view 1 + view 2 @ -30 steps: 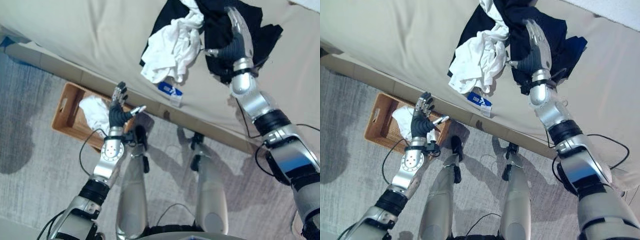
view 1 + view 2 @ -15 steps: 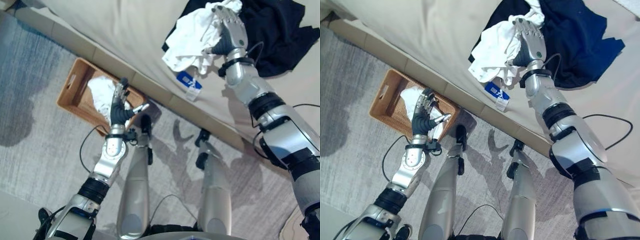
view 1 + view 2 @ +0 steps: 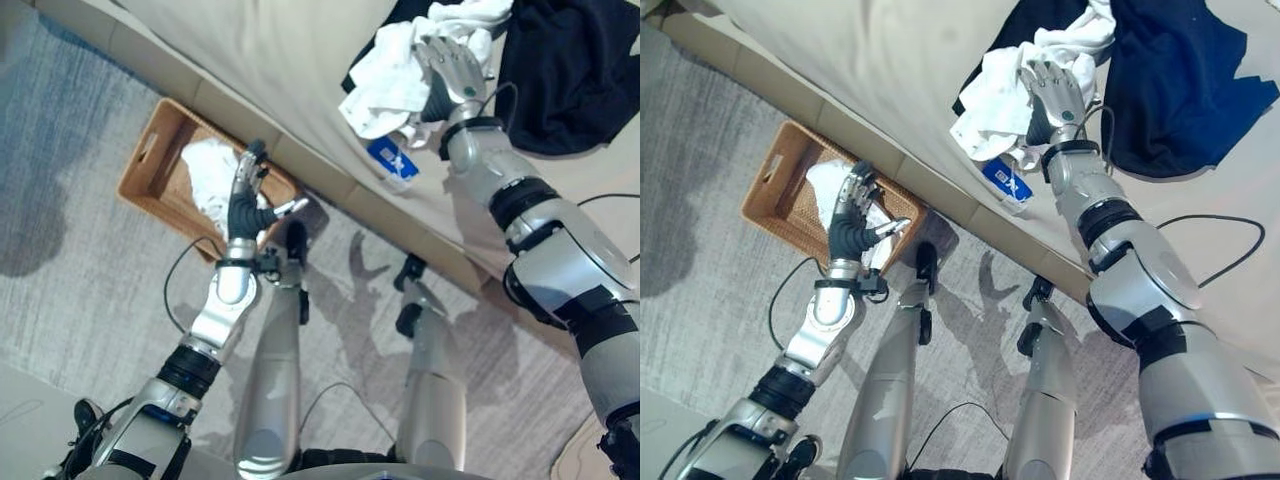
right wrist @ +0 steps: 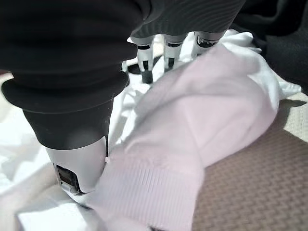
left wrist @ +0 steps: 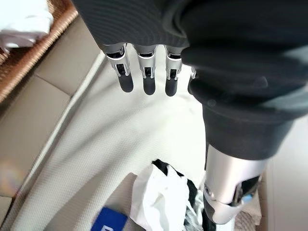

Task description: Pick up clothes into the bucket

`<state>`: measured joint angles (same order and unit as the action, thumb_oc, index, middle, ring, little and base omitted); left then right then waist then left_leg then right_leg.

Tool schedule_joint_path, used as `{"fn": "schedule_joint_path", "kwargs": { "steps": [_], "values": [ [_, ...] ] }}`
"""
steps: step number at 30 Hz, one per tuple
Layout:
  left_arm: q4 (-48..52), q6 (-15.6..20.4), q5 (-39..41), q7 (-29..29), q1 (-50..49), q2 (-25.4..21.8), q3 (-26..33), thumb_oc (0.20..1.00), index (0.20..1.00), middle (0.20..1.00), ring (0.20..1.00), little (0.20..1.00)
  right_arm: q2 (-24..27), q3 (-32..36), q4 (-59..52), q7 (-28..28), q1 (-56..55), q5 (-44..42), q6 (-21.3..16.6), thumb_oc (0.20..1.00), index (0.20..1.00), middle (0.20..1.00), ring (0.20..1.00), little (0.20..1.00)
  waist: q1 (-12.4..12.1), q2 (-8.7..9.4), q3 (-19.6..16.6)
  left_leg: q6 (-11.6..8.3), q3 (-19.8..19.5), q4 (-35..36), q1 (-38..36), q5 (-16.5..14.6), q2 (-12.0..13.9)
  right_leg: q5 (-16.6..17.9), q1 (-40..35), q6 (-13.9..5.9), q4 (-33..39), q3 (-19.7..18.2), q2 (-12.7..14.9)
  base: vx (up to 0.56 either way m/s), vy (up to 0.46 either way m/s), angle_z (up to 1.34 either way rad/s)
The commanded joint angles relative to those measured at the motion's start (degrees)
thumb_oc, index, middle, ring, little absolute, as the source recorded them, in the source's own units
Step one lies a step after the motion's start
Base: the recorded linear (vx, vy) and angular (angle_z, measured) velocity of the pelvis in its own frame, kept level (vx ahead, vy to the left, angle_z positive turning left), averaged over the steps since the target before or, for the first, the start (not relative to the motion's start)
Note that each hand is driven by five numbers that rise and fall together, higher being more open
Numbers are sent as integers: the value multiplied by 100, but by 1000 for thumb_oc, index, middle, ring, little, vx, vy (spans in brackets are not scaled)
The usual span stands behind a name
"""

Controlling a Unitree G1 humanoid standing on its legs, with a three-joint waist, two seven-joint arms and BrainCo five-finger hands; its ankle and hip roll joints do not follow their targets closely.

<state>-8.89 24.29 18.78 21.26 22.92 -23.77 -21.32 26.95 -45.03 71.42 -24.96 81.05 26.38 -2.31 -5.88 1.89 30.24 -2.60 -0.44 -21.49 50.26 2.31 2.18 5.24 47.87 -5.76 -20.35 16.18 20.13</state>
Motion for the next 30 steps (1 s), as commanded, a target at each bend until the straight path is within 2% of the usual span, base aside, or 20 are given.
{"fn": "schedule_joint_path", "kwargs": {
  "steps": [1,3,4,5,6,7,8,9,10,11,12,13,15,16,17,20,23,24,25,30],
  "values": [
    [783,220,-114,-38,-27,-73,2,1000,1000,1000,1000,1000,453,-282,219,37,345,143,152,1000,1000,1000,1000,1000,-168,-370,-45,-169,121,-23,397,81,63,319,154,-507,-5,-355,224,0,16,9],
    [796,224,-117,-32,-26,-66,-5,1000,1000,1000,1000,1000,491,-283,226,12,390,136,164,1000,1000,1000,1000,1000,-183,-387,-45,-170,118,-12,418,88,63,310,186,-507,-33,-360,233,41,-2,4],
    [793,201,-121,-25,-54,-65,7,1000,1000,1000,1000,1000,555,-346,248,20,431,163,195,1000,1000,1000,1000,1000,-208,-400,-45,-223,99,-35,364,-80,76,138,153,-576,-116,-409,214,0,0,0],
    [800,203,-125,-25,-48,-66,7,1000,1000,1000,1000,1000,562,-344,245,15,437,163,196,1000,1000,1000,1000,1000,-199,-402,-45,-176,131,-13,468,92,58,291,231,-508,-59,-362,237,79,-13,4],
    [776,184,-130,-36,-70,-48,6,1000,1000,1000,1000,1000,590,-366,258,41,441,171,206,1000,1000,1000,1000,1000,-211,-412,-45,-223,99,-36,395,-70,75,127,188,-576,-140,-397,222,-59,21,4],
    [783,187,-132,-36,-64,-51,6,1000,1000,1000,1000,1000,596,-362,255,36,446,172,208,815,815,815,815,815,-202,-412,-45,-176,131,-12,496,103,57,280,263,-507,-80,-348,244,78,-15,8],
    [758,158,-112,-65,-71,-18,-16,1000,1000,1000,1000,1000,608,-368,277,64,433,144,221,260,260,260,260,260,-213,-411,-45,-222,100,-20,395,-53,73,126,194,-573,-148,-394,224,-48,14,7],
    [753,146,-116,-69,-74,-17,-17,1000,1000,1000,1000,1000,625,-349,266,66,419,125,219,200,200,200,200,200,-200,-412,-45,-173,123,18,496,125,57,278,279,-504,-89,-349,246,16,-4,8],
    [753,146,-116,-69,-74,-17,-17,1000,1000,1000,1000,1000,625,-349,265,66,418,125,220,200,200,200,200,200,-201,-411,-45,-173,124,19,495,126,57,278,279,-504,-90,-350,246,11,-1,4],
    [746,137,-121,-69,-77,-5,-17,1000,1000,1000,1000,1000,625,-310,254,65,376,92,214,200,200,200,200,200,-198,-410,-45,-221,88,6,389,-38,76,125,206,-575,-156,-402,224,71,-21,4],
    [711,127,-135,-63,-60,2,-12,1000,1000,1000,1000,1000,632,-237,222,27,322,38,215,200,200,200,200,200,-176,-393,-45,-227,92,22,356,-33,75,122,189,-572,-157,-395,222,0,0,0],
    [718,130,-138,-63,-53,-1,-12,1000,1000,1000,1000,1000,638,-232,219,22,328,38,216,200,200,200,200,200,-168,-393,-45,-180,123,47,459,140,57,276,265,-502,-95,-345,244,-58,16,3],
    [669,117,-176,-29,-40,35,21,1000,1000,1000,1000,1000,599,-71,124,-41,224,-90,203,200,200,200,200,200,-125,-365,-45,-177,133,39,380,120,59,271,202,-491,-80,-346,230,4,-4,3],
    [662,114,-174,-28,-47,37,20,1000,1000,1000,1000,1000,594,-74,125,-36,216,-90,204,200,200,200,200,200,-135,-365,-45,-224,101,17,276,-51,77,118,123,-561,-138,-394,207,0,0,0],
    [640,113,-191,-19,-40,41,36,1000,1000,1000,1000,1000,575,17,53,-81,150,-150,184,200,200,200,200,200,-108,-348,-45,-177,148,47,324,115,67,271,155,-483,-60,-346,225,0,0,0],
    [557,108,-233,56,-38,65,96,1000,1000,1000,1000,1000,523,240,-226,-170,-12,-298,147,200,200,200,200,200,-34,-285,-45,-185,177,48,160,89,95,281,7,-476,-19,-340,204,-23,6,0],
    [407,78,-301,118,-56,83,143,1000,1000,1000,1000,1000,561,492,-785,-247,-290,-498,69,200,200,200,200,200,53,-182,-45,-191,212,47,-79,41,137,293,-229,-480,46,-351,168,-1,-5,-1],
    [330,80,-319,163,-69,128,180,1000,1000,1000,1000,1000,607,847,-1205,-365,-546,-810,-38,200,200,200,200,200,124,-121,-45,-195,223,46,-239,20,154,305,-385,-476,99,-347,155,-1,-15,-9],
    [328,82,-319,163,-73,125,172,1000,1000,1000,1000,1000,611,857,-1218,-363,-562,-808,-33,200,200,200,200,200,117,-119,-45,-196,224,54,-253,20,155,307,-399,-476,109,-344,154,-3,-19,-10],
    [23,72,-303,182,-142,206,244,1000,1000,1000,1000,1000,757,1682,-2671,-433,-1493,-1554,-402,200,200,200,200,200,292,55,-45,-203,241,184,-855,-11,219,352,-1012,-484,323,-321,84,14,-28,-10]
  ]
}}
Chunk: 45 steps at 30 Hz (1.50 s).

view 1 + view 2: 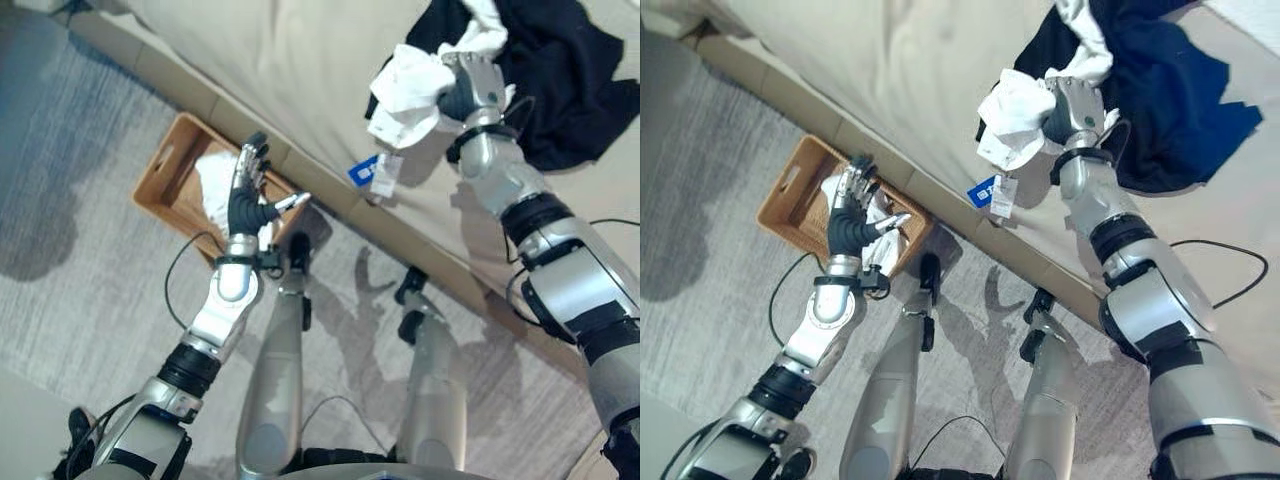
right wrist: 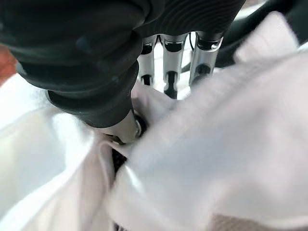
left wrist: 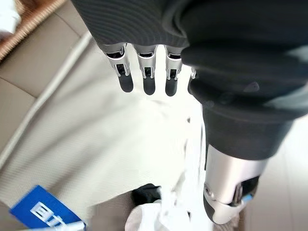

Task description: Pick up clothes into the bucket

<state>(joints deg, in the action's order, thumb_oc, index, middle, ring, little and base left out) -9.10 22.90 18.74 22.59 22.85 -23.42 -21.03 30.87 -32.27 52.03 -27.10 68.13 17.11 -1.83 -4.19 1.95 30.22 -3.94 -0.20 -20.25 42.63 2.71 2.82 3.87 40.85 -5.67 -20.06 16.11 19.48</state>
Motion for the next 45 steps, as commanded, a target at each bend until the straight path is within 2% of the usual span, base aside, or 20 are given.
{"fn": "schedule_joint_path", "kwargs": {
  "steps": [1,2,5,7,8,9,15,18,23,25,26,28,30,31,32,33,34,36,39,45],
  "values": [
    [-21,215,-293,11,-207,187,241,1000,1000,1000,1000,1000,362,769,-1239,-172,-729,-969,-694,200,200,200,200,200,174,116,-80,-69,233,126,-366,-67,184,511,-608,-503,418,-295,130,41,-36,-10],
    [-21,216,-292,11,-212,182,231,1000,1000,1000,1000,1000,366,784,-1254,-168,-751,-968,-690,200,200,200,200,200,164,118,-71,-70,234,136,-390,-65,184,514,-633,-503,430,-291,128,57,-49,-11],
    [-217,226,-179,-87,-351,191,316,1000,1000,1000,1000,1000,357,1199,-1987,54,-1520,-1581,-1051,200,200,200,200,200,231,225,-211,-71,257,248,-815,-87,234,549,-1103,-525,662,-260,75,77,-41,-13],
    [-288,229,-139,-190,-451,176,402,1000,1000,1000,1000,1000,369,1412,-2357,366,-1998,-2014,-1299,200,200,200,200,200,270,302,-326,-69,290,366,-1123,-97,253,574,-1402,-546,829,-222,49,132,-45,-20],
    [-380,242,-41,-341,-552,174,491,1000,1000,1000,1000,1000,507,1506,-2793,729,-2396,-2345,-1453,200,200,200,200,200,309,388,-478,-74,312,479,-1417,-108,285,602,-1722,-560,1019,-209,3,115,-40,-13],
    [-380,244,-39,-343,-555,173,487,1000,1000,1000,1000,1000,509,1513,-2801,732,-2408,-2346,-1450,200,200,200,200,200,304,388,-471,-74,312,487,-1433,-106,285,605,-1739,-560,1028,-207,2,128,-48,-2],
    [-378,250,107,-737,-906,101,784,1000,1000,1000,1000,1000,567,2121,-3604,1511,-3249,-3620,-1857,200,200,200,200,200,375,503,-964,-85,414,884,-2214,-106,334,657,-2488,-614,1483,-143,-105,94,-25,-11],
    [-400,225,126,-842,-1016,97,844,1000,1000,1000,1000,1000,576,2256,-3876,1712,-3384,-3926,-1916,200,200,200,200,200,415,533,-1191,-80,455,1093,-2469,-55,322,684,-2651,-638,1582,-145,-112,86,1,-2],
    [-367,167,115,-920,-1105,99,873,1000,1000,1000,1000,1000,555,2371,-3897,1710,-3363,-4190,-1880,200,200,200,200,200,441,559,-1401,-82,478,1238,-2672,-40,316,682,-2826,-651,1674,-159,-135,54,-5,-3],
    [-335,145,112,-915,-1134,85,875,1000,1000,1000,1000,1000,547,2380,-3813,1551,-3272,-3920,-1798,200,200,200,200,200,447,561,-1443,-74,464,1217,-2702,-66,329,670,-2856,-645,1668,-170,-141,33,-12,-2],
    [-336,133,91,-934,-1139,68,863,1000,1000,1000,1000,1000,651,2289,-3734,1437,-3156,-3455,-1680,200,200,200,200,200,433,551,-1442,-74,462,1186,-2736,-116,350,639,-2869,-641,1641,-190,-165,0,0,0],
    [-266,132,102,-927,-1150,64,849,1000,1000,1000,1000,1000,712,2129,-3471,1302,-2895,-3062,-1523,200,200,200,200,200,422,561,-1438,-52,445,1157,-2670,-95,324,655,-2810,-631,1621,-210,-152,-23,-4,-2],
    [-219,147,136,-950,-1152,43,780,1000,1000,1000,1000,1000,874,1766,-2830,1076,-2331,-2385,-1269,200,200,200,200,200,368,540,-1361,-50,440,1067,-2604,-134,341,632,-2754,-617,1558,-233,-162,-71,-7,-1],
    [-122,162,155,-932,-1124,8,696,1000,1000,1000,1000,1000,874,1370,-2115,841,-1672,-1862,-1045,200,200,200,200,200,306,523,-1279,-39,430,1046,-2524,-93,315,678,-2676,-602,1534,-241,-147,-70,1,0],
    [-121,160,155,-932,-1119,14,717,1000,1000,1000,1000,1000,864,1336,-2075,832,-1621,-1864,-1059,200,200,200,200,200,325,520,-1275,-38,431,1047,-2515,-89,312,680,-2665,-602,1531,-243,-144,-86,10,-3],
    [-72,174,193,-922,-1097,21,647,1000,1000,1000,1000,1000,782,1172,-1666,753,-1357,-1686,-931,200,200,200,200,200,279,504,-1221,-36,429,1031,-2477,-78,305,687,-2626,-596,1517,-243,-141,-102,20,-1],
    [42,180,256,-917,-1044,-6,581,1000,1000,1000,1000,1000,623,733,-830,633,-688,-1207,-692,200,200,200,200,200,201,449,-1067,-30,422,981,-2366,-58,297,692,-2508,-574,1460,-259,-134,-127,24,1],
    [94,161,295,-921,-999,8,534,1000,1000,1000,1000,1000,352,428,-183,579,-308,-889,-531,200,200,200,200,200,146,391,-931,-20,402,920,-2267,-51,287,681,-2409,-554,1369,-259,-125,-93,16,0],
    [177,153,300,-896,-924,1,467,1000,1000,1000,1000,1000,72,106,550,532,49,-488,-368,200,200,200,200,200,61,288,-724,-16,335,827,-2089,-22,266,656,-2257,-533,1237,-245,-84,-70,10,4],
    [245,163,250,-823,-764,9,351,1000,1000,1000,1000,1000,-179,-187,1228,525,216,1,-191,200,200,200,200,200,-53,145,-430,-1,251,660,-1800,-3,226,590,-2026,-513,982,-219,-7,-59,2,12]
  ]
}}
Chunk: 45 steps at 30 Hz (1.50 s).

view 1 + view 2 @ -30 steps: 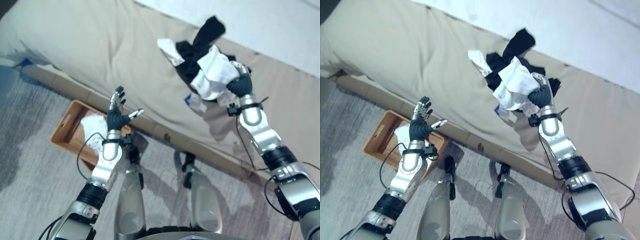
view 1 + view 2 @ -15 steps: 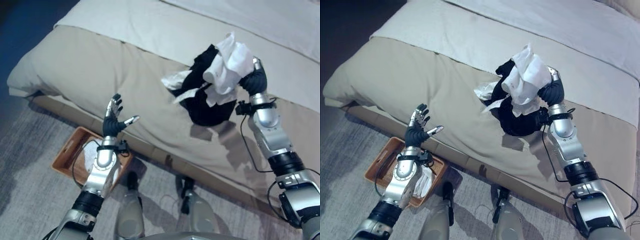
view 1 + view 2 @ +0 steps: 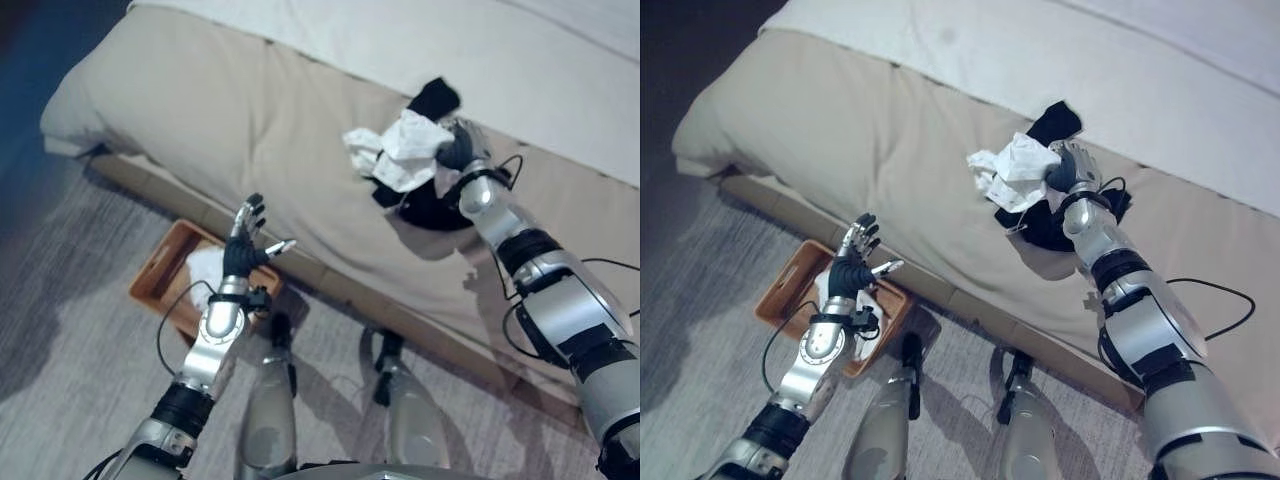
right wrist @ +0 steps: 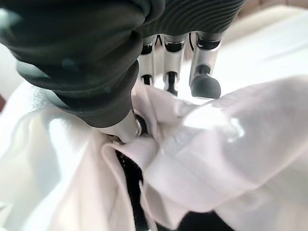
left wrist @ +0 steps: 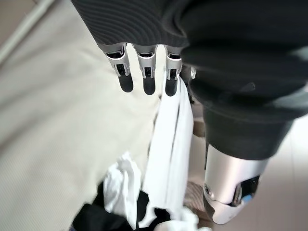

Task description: Pick up clothes into the bucket

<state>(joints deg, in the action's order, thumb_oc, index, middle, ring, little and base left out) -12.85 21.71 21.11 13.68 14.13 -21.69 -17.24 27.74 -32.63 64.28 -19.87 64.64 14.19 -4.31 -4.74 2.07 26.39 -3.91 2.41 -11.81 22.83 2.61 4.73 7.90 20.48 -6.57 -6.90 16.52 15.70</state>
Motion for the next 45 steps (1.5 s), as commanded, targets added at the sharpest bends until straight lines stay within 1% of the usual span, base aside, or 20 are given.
{"fn": "schedule_joint_path", "kwargs": {
  "steps": [1,5,8,12,13,14,15,29,30,31,45],
  "values": [
    [639,270,-12,99,176,-174,-90,1000,1000,1000,1000,1000,90,-180,327,-232,598,354,134,200,200,200,200,200,-37,83,53,-1,-14,-243,281,17,9,167,99,-418,-409,-238,400,-43,6,10],
    [644,267,-29,139,243,-163,-118,1000,1000,1000,1000,1000,100,-230,501,-247,627,465,187,200,200,200,200,200,-71,35,148,-4,-17,-323,360,-22,9,126,184,-412,-506,-236,410,-21,4,12],
    [650,232,-67,214,352,-142,-147,1000,1000,1000,1000,1000,120,-293,794,-207,600,583,332,200,200,200,200,200,-93,-7,284,7,-26,-432,508,-47,-17,96,325,-393,-644,-276,443,-26,7,4],
    [651,209,-98,264,414,-89,-151,1000,1000,1000,1000,1000,155,-125,826,-274,459,457,333,200,200,200,200,200,-81,-36,340,12,-21,-465,570,-54,-27,84,392,-385,-689,-267,475,-6,3,2],
    [637,208,-116,304,421,-66,-126,1000,1000,1000,1000,1000,154,-79,781,-333,400,436,331,485,485,485,485,485,-71,-37,340,13,-9,-443,568,-55,-21,86,405,-386,-674,-272,469,0,0,0],
    [637,208,-117,305,421,-66,-127,1000,1000,1000,1000,1000,154,-78,780,-334,399,437,332,686,686,686,686,686,-72,-37,340,13,-8,-441,566,-54,-21,87,404,-386,-673,-273,469,0,0,0],
    [633,215,-124,325,418,-63,-125,1000,1000,1000,1000,1000,146,-60,766,-357,386,432,329,1000,1000,1000,1000,1000,-67,-36,340,16,-5,-437,567,-55,-16,91,413,-386,-675,-273,467,0,0,0],
    [662,237,-151,492,357,-42,-85,1000,1000,1000,1000,1000,160,71,635,-631,487,410,343,1000,1000,1000,1000,1000,1,-17,339,29,24,-396,523,-94,-7,85,423,-387,-655,-299,473,0,1,-1],
    [668,247,-158,507,348,-48,-71,1000,1000,1000,1000,1000,149,78,619,-641,496,393,331,209,209,209,209,209,-1,-15,340,28,17,-384,523,-86,-12,90,415,-390,-644,-289,467,0,0,0],
    [666,255,-173,516,348,-46,-71,1000,1000,1000,1000,1000,143,75,596,-652,489,389,313,200,200,200,200,200,2,-11,340,27,14,-379,528,-82,-9,93,421,-390,-640,-286,468,0,0,0],
    [695,258,-160,537,271,-59,-72,1000,1000,1000,1000,1000,109,133,589,-675,423,291,277,200,200,200,200,200,-22,-6,340,53,-3,-364,568,-91,-42,107,446,-395,-636,-266,473,0,0,0]
  ]
}}
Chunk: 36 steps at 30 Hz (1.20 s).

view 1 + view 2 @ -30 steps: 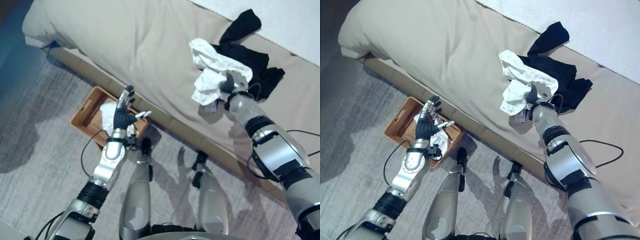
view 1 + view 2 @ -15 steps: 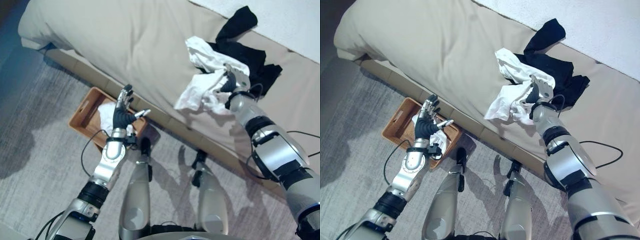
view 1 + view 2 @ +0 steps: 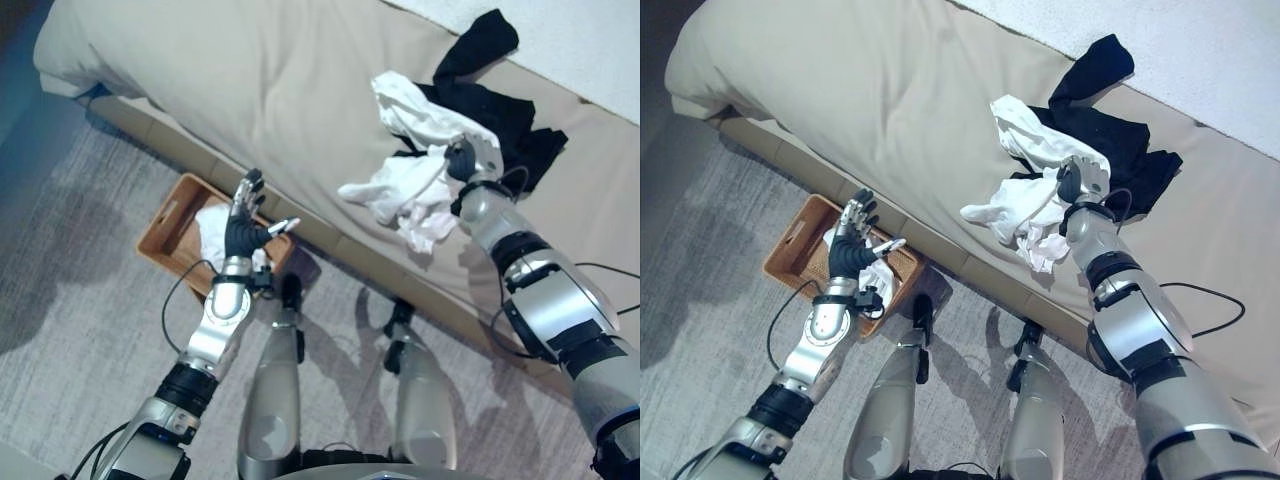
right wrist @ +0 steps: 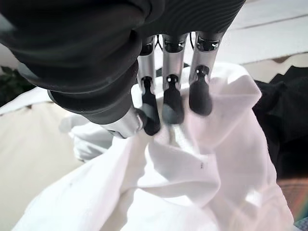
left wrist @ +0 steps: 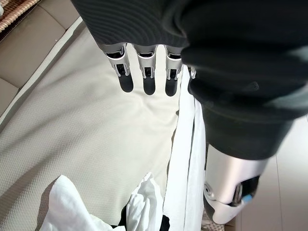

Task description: Pick up clothes into the bucket

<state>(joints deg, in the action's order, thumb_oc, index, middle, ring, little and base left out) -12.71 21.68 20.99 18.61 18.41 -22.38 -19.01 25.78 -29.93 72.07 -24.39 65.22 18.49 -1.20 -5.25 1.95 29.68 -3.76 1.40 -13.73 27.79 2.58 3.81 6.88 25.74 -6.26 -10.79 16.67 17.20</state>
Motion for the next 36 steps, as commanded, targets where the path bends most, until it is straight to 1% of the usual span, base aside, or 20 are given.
{"fn": "schedule_joint_path", "kwargs": {
  "steps": [1,3,4,5,6,11,17,20,24,32,34,35,36],
  "values": [
    [671,259,-147,43,-155,5,101,1000,1000,1000,1000,1000,310,-146,-183,-227,355,-128,-32,200,200,200,200,200,30,7,11,41,97,-178,83,-90,50,207,-72,-427,-249,-279,324,0,0,0],
    [677,256,-158,56,-156,-5,107,1000,1000,1000,1000,1000,293,-138,-190,-242,360,-149,-33,200,200,200,200,200,21,9,11,40,91,-181,110,-87,49,210,-58,-431,-241,-281,325,0,0,0],
    [686,250,-158,64,-153,-11,114,1000,1000,1000,1000,1000,270,-139,-200,-240,372,-142,-28,567,567,567,567,567,24,7,11,40,90,-169,121,-86,46,210,-39,-432,-240,-283,321,0,0,0],
    [687,250,-158,64,-153,-11,115,1000,1000,1000,1000,1000,270,-139,-200,-240,373,-141,-28,959,959,959,959,959,24,8,11,40,90,-169,122,-85,45,210,-38,-432,-241,-284,322,0,0,0],
    [707,249,-197,86,-157,-20,119,1000,1000,1000,1000,1000,274,-173,-289,-282,350,-74,-26,1000,1000,1000,1000,1000,28,10,11,41,95,-173,166,-84,44,215,11,-429,-247,-294,326,0,0,0],
    [767,266,-252,122,-164,-37,105,1000,1000,1000,1000,1000,305,-261,-387,-396,333,162,18,1000,1000,1000,1000,1000,24,-16,12,50,75,-212,322,-82,18,208,140,-425,-285,-303,332,0,0,0],
    [824,255,-333,199,-202,-57,93,1000,1000,1000,1000,1000,317,-442,-472,-536,290,719,201,1000,1000,1000,1000,1000,10,-65,12,58,61,-263,541,-73,-20,194,325,-425,-332,-289,343,0,0,0],
    [821,255,-370,228,-211,-53,115,1000,1000,1000,1000,1000,305,-488,-528,-564,240,921,272,1000,1000,1000,1000,1000,17,-61,12,61,60,-267,575,-72,-15,193,360,-423,-337,-281,349,0,0,0],
    [812,234,-386,242,-225,-47,102,1000,1000,1000,1000,1000,254,-600,-457,-500,196,1223,389,1000,1000,1000,1000,1000,19,-64,12,65,50,-291,640,-82,-24,192,409,-416,-364,-268,360,0,0,0],
    [826,228,-377,235,-171,-37,56,1000,1000,1000,1000,1000,142,-643,-217,-357,138,1285,434,1000,1000,1000,1000,1000,1,-96,12,60,41,-264,690,-71,-40,202,455,-429,-345,-261,367,0,0,0],
    [814,224,-373,224,-168,-20,45,1000,1000,1000,1000,1000,108,-628,-166,-331,122,1267,439,338,338,338,338,338,-4,-97,12,59,46,-254,685,-67,-43,208,449,-435,-341,-239,373,9,0,2],
    [805,224,-368,221,-168,-15,43,1000,1000,1000,1000,1000,99,-626,-151,-327,118,1264,440,200,200,200,200,200,-10,-93,12,58,45,-253,684,-68,-42,213,449,-439,-339,-233,376,20,2,5],
    [790,226,-357,216,-172,-12,58,1000,1000,1000,1000,1000,85,-621,-144,-313,91,1237,430,200,200,200,200,200,-9,-94,12,63,48,-265,677,-79,-44,209,443,-436,-345,-243,376,13,2,6]
  ]
}}
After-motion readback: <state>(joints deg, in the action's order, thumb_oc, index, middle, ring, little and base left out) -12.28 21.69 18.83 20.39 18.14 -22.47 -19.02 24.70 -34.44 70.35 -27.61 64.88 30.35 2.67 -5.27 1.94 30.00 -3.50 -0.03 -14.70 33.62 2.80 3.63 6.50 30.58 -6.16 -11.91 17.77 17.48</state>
